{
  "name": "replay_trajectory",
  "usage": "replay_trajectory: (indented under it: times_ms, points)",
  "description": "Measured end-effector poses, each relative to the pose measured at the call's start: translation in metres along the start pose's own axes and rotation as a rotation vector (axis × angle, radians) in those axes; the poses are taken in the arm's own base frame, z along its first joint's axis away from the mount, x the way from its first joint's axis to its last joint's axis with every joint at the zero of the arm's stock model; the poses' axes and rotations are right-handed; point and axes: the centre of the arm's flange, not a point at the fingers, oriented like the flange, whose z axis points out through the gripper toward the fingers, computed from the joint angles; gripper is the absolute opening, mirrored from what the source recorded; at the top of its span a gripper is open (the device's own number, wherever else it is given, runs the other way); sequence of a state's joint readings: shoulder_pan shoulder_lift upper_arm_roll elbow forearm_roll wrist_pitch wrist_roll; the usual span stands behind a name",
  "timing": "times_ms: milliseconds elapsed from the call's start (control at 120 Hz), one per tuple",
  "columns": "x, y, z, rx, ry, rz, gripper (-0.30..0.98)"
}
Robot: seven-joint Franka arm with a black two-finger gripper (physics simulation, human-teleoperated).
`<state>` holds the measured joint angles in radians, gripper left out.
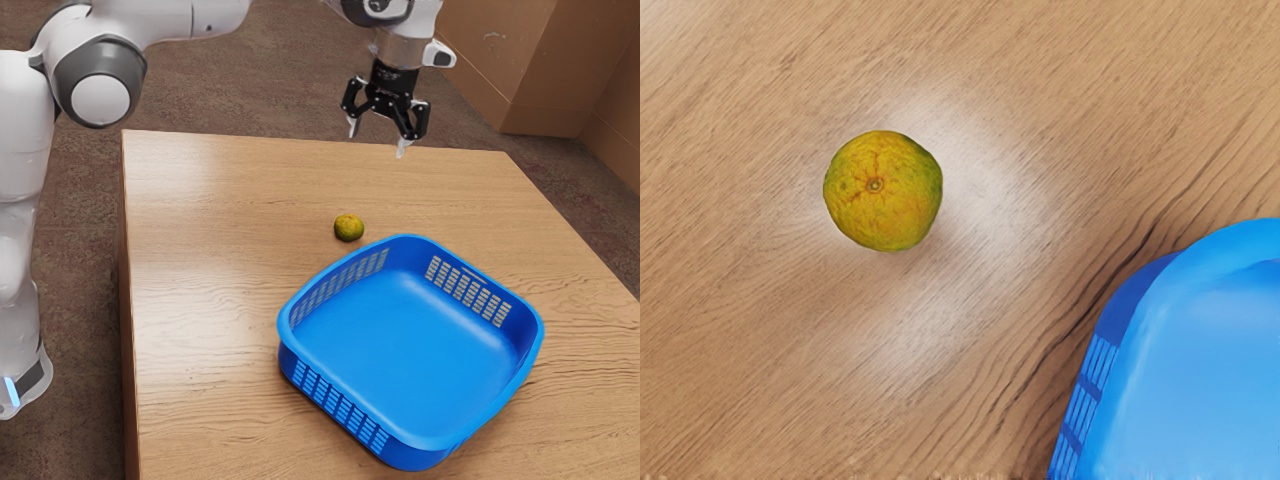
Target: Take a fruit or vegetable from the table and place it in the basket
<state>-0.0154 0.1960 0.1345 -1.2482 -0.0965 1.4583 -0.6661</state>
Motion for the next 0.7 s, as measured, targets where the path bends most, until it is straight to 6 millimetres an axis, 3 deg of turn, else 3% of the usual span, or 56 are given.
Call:
replay_trajectory:
  times_ms: [108, 183, 250, 383, 483, 608, 700]
  points:
    - [0.000, 0.001, 0.003, 0.006, -0.007, -0.054, 0.69]
    - [-0.010, 0.013, 0.004, -0.005, -0.018, -0.062, 0.69]
    - [-0.008, 0.017, 0.012, -0.003, -0.033, -0.096, 0.69]
    - [0.013, -0.003, 0.020, -0.004, -0.052, -0.182, 0.69]
    - [0.023, -0.006, 0.048, 0.028, -0.091, -0.188, 0.69]
    - [-0.011, -0.028, 0.083, 0.070, -0.078, -0.149, 0.68]
    - [-0.010, -0.033, 0.114, 0.078, -0.019, -0.092, 0.68]
